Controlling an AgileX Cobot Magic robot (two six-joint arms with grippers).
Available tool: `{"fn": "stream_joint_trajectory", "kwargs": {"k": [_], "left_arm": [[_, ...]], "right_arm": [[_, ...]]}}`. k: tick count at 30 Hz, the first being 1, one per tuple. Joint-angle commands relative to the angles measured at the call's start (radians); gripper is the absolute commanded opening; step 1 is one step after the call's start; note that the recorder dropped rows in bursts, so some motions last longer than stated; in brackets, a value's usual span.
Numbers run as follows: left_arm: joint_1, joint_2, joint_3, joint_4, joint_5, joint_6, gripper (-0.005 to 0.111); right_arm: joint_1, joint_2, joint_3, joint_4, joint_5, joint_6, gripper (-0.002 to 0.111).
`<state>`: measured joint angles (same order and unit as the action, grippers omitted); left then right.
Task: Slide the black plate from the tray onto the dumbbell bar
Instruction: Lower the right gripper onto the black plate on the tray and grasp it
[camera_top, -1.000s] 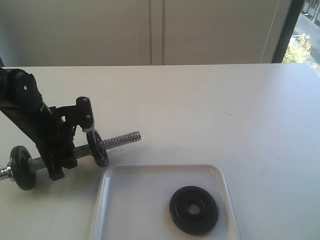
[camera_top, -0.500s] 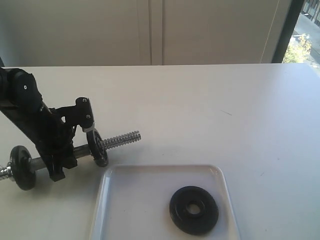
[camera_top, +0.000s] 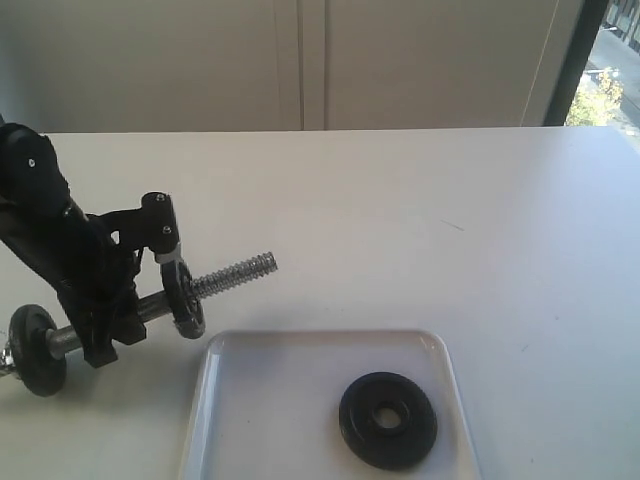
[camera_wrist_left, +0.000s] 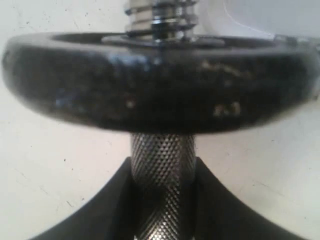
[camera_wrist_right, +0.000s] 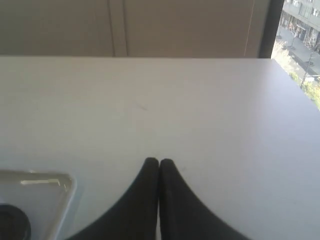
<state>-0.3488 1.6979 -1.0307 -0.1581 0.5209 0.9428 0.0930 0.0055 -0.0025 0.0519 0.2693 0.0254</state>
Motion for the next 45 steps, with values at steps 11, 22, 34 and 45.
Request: {"fn": "stream_joint_trajectory", "kwargs": {"k": [11, 22, 34, 45], "left_arm": [[-0.001, -0.077, -0.016, -0.077, -0.001, 0.0, 0.0], [-0.001, -0.104, -0.016, -0.081, 0.001, 0.004, 0.0], [-0.001, -0.104, -0.016, -0.081, 0.003, 0.004, 0.0], [-0.001, -0.104, -0.016, -0.081, 0.003, 0.004, 0.0]], "right_arm": [[0.005, -0.006, -0.008, 0.132, -0.431, 0.585, 0.0], [0.106, 0.463, -0.426, 0.114, 0.077, 0.128, 0.0], [0.321, 1.114, -0.693, 0.466, 0.444, -0.623, 0.0], [0.539, 1.485, -0.823, 0.124, 0.487, -0.372, 0.012]]}}
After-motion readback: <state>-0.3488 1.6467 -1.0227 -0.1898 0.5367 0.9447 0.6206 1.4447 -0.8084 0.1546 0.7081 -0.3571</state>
